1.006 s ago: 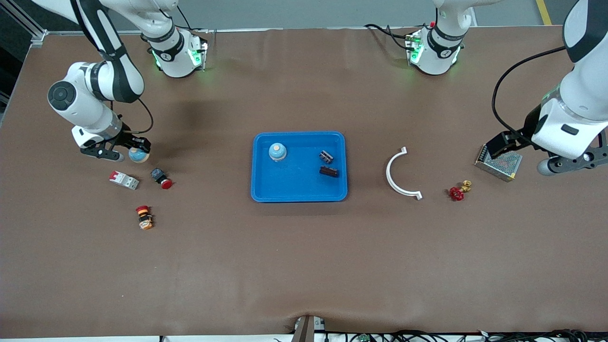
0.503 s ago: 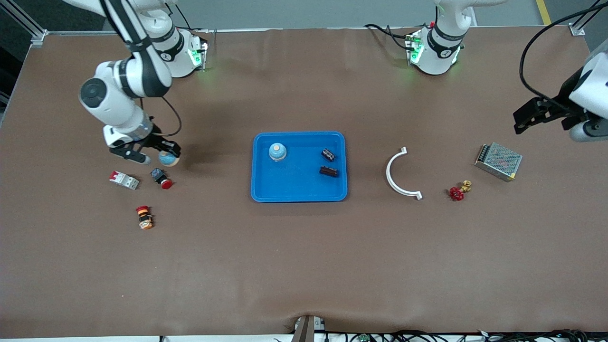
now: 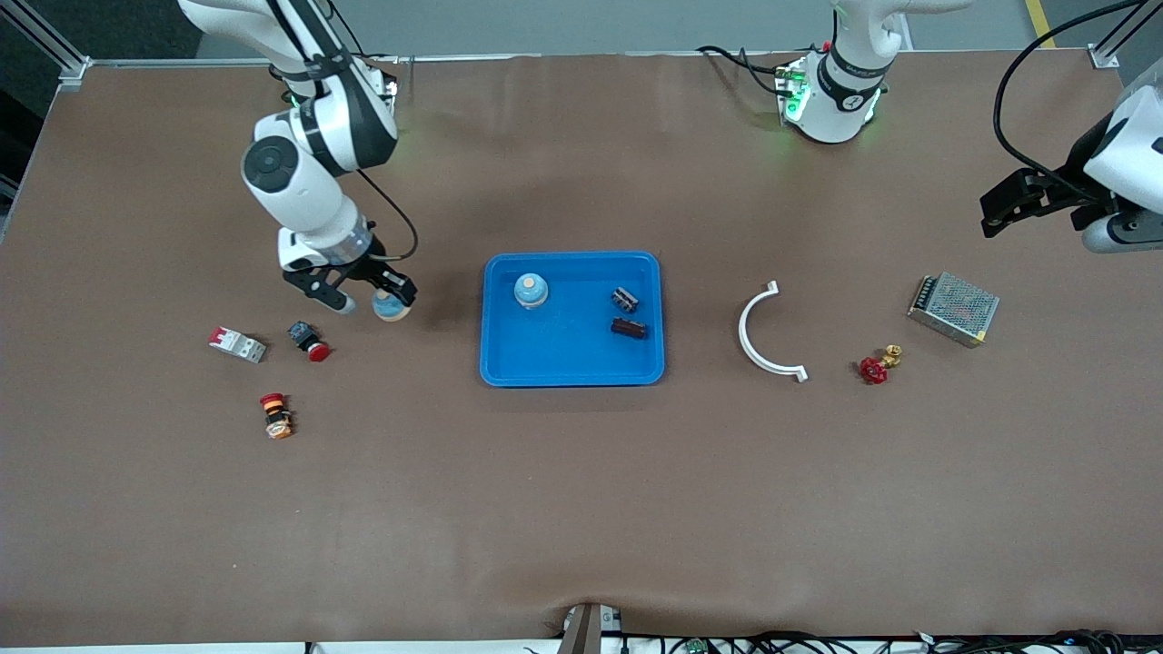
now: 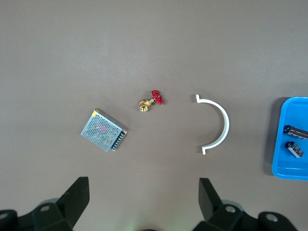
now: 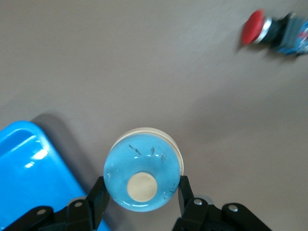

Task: Place electrolytic capacitor and blue bell in tray
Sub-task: 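Carry the bell over the tray while the left gripper returns to rest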

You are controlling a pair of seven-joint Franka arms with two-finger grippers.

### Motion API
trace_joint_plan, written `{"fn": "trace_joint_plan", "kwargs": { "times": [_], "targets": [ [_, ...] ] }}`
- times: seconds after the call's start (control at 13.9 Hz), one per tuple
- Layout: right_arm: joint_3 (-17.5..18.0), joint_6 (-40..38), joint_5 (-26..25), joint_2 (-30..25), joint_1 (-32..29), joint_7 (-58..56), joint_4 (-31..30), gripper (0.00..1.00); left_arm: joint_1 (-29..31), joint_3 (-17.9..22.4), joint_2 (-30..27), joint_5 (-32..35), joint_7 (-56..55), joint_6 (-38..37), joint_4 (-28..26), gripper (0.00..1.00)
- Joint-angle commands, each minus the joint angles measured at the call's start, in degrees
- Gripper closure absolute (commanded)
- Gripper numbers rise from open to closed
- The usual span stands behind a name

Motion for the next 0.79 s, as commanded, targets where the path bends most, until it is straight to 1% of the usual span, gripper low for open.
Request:
{"fn": "trace_joint_plan", "kwargs": {
  "times": [0.0, 0.14, 0.22, 0.36, 0.43, 0.72],
  "targets": [
    [-0.76, -0.92, 1.02, 5.99, 4.55, 7.99, 7.28, 1.0, -0.44, 0.48, -1.36, -1.07, 1.19, 0.17, -1.26, 0.0],
    [-0.76, -1.62, 0.93, 9.6, 6.93, 12.48, 11.77, 1.0, -0.44, 0.48, -1.27, -1.07, 1.02, 0.08, -1.26, 0.0],
    [-0.76, -3.89, 0.58, 11.62, 7.9, 13.8, 14.58, 1.0, -0.44, 0.48, -1.27, -1.07, 0.67, 0.08, -1.17, 0.0],
    [-0.85, -10.82, 0.4, 16.01, 9.65, 17.48, 21.86, 1.0, -0.44, 0.48, -1.18, -1.07, 0.49, -0.61, -1.26, 0.0],
    [-0.94, -12.25, 0.14, 18.12, 10.62, 20.21, 24.77, 1.0, -0.35, 0.48, -1.1, -1.07, 0.84, -0.62, -1.17, 0.0],
    [-0.85, -12.35, -0.21, 23.4, 12.3, 24.27, 30.41, 1.0, -1.05, 0.31, -0.13, -0.98, 0.05, -0.18, -0.91, 0.0]
  ]
}}
